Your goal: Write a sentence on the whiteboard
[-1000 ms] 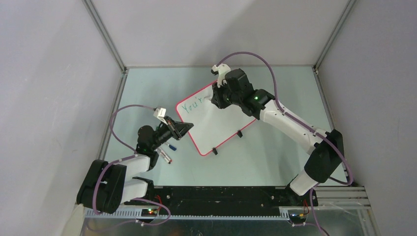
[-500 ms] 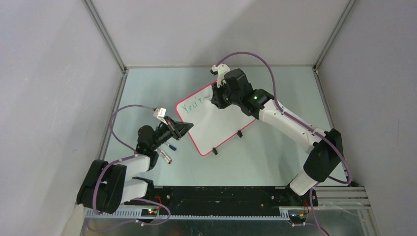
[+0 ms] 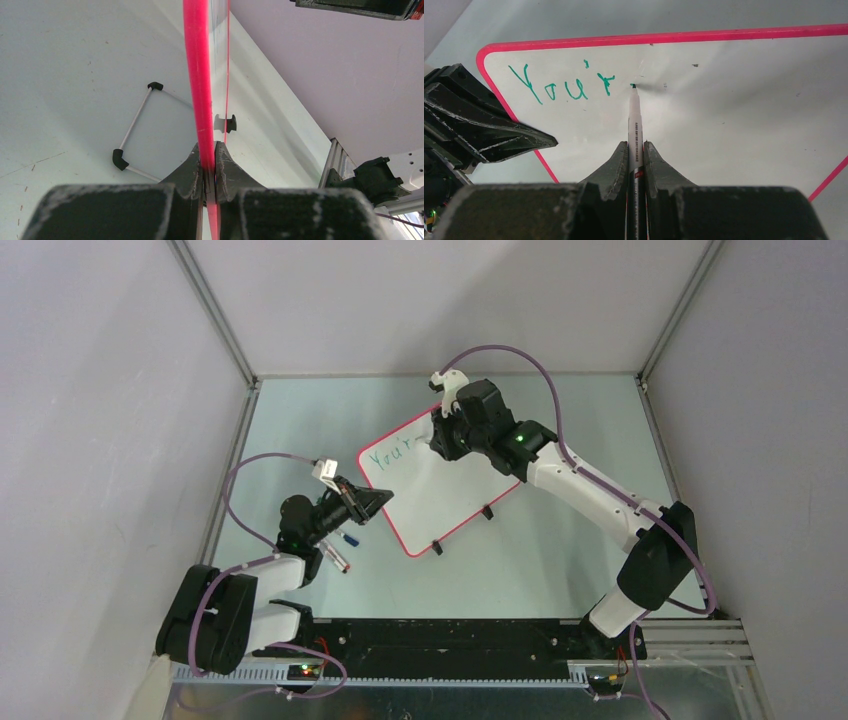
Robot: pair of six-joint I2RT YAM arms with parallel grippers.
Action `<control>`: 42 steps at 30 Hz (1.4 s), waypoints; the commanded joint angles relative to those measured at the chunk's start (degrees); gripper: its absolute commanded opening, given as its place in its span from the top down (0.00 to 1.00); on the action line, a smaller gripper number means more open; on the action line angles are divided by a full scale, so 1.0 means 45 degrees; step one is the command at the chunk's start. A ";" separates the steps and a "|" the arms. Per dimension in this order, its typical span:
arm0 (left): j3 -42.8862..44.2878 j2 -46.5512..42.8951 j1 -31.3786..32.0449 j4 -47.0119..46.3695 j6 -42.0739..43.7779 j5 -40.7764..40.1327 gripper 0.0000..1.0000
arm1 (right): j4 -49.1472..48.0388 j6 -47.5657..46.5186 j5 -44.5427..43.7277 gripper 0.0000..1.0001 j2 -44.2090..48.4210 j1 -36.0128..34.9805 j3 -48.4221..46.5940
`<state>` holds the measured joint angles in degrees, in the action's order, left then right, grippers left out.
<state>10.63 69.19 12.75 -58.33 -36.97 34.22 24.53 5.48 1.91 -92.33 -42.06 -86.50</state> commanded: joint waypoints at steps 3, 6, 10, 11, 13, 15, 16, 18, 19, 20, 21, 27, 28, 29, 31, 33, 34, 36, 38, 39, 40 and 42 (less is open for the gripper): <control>0.0098 -0.0160 0.0054 0.0384 0.1487 -0.0084 0.95 | -0.0165 -0.0047 -0.0425 1.00 -0.0057 0.0200 -0.0446; 0.0098 -0.0160 0.0054 0.0384 0.1496 -0.0089 0.95 | -0.0178 -0.0045 -0.0415 1.00 -0.0063 0.0197 -0.0473; 0.0117 -0.0160 0.0044 0.0398 0.1488 -0.0085 0.95 | -0.0178 -0.0045 -0.0415 1.00 -0.0072 0.0220 -0.0514; 0.0108 -0.0175 0.0053 0.0400 0.1493 -0.0084 0.95 | -0.0174 -0.0035 -0.0398 1.00 -0.0070 0.0223 -0.0531; 0.0109 -0.0162 0.0041 0.0385 0.1492 -0.0084 0.95 | -0.0151 -0.0036 -0.0363 1.00 -0.0097 0.0226 -0.0584; 0.0116 -0.0161 0.0052 0.0383 0.1487 -0.0094 0.95 | -0.0148 -0.0014 -0.0359 1.00 -0.0129 0.0221 -0.0651; 0.0117 -0.0151 0.0054 0.0383 0.1482 -0.0087 0.95 | -0.0134 -0.0018 -0.0364 1.00 -0.0141 0.0211 -0.0676; 0.0135 -0.0152 0.0046 0.0383 0.1490 -0.0094 0.95 | -0.0106 -0.0024 -0.0366 1.00 -0.0174 0.0224 -0.0755; 0.0136 -0.0148 0.0039 0.0383 0.1490 -0.0099 0.95 | -0.0094 -0.0035 -0.0366 1.00 -0.0189 0.0225 -0.0802; 0.0127 -0.0145 0.0048 0.0383 0.1494 -0.0088 0.95 | -0.0084 -0.0044 -0.0376 1.00 -0.0200 0.0221 -0.0829; 0.0130 -0.0151 0.0049 0.0383 0.1486 -0.0086 0.95 | -0.0063 -0.0044 -0.0381 1.00 -0.0202 0.0224 -0.0859; 0.0133 -0.0124 0.0043 0.0377 0.1477 -0.0077 0.95 | -0.0026 -0.0021 -0.0267 1.00 -0.0276 0.0218 -0.0948; 0.0126 -0.0122 0.0043 0.0370 0.1477 -0.0081 0.95 | -0.0009 -0.0013 -0.0229 1.00 -0.0289 0.0212 -0.0977; 0.0132 -0.0122 0.0050 0.0350 0.1468 -0.0069 0.95 | 0.0010 -0.0022 -0.0191 1.00 -0.0298 0.0213 -0.1013; 0.0136 -0.0138 0.0048 0.0362 0.1476 -0.0065 0.95 | 0.0006 -0.0015 -0.0142 1.00 -0.0311 0.0200 -0.1054; 0.0127 -0.0141 0.0046 0.0366 0.1477 -0.0067 0.95 | -0.0016 -0.0024 -0.0075 1.00 -0.0327 0.0201 -0.1079; 0.0120 -0.0141 0.0051 0.0354 0.1477 -0.0076 0.95 | -0.0019 -0.0015 -0.0064 1.00 -0.0347 0.0176 -0.1094; 0.0118 -0.0136 0.0039 0.0365 0.1473 -0.0080 0.95 | -0.0005 -0.0034 -0.0021 1.00 -0.0373 0.0144 -0.1133; 0.0120 -0.0138 0.0037 0.0364 0.1477 -0.0081 0.95 | 0.0012 -0.0053 -0.0016 1.00 -0.0406 0.0128 -0.1184; 0.0108 -0.0140 0.0042 0.0364 0.1467 -0.0083 0.95 | 0.0030 -0.0059 -0.0010 1.00 -0.0402 0.0119 -0.1226; 0.0113 -0.0131 0.0039 0.0364 0.1480 -0.0074 0.95 | 0.0043 -0.0073 -0.0012 1.00 -0.0429 0.0087 -0.1246; 0.0134 -0.0139 0.0052 0.0364 0.1473 -0.0081 0.96 | 0.0054 -0.0073 0.0012 1.00 -0.0454 0.0075 -0.1278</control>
<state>10.63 69.19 12.75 -58.35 -36.97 34.22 25.93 5.48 1.56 -93.34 -41.43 -89.14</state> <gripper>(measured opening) 0.100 0.163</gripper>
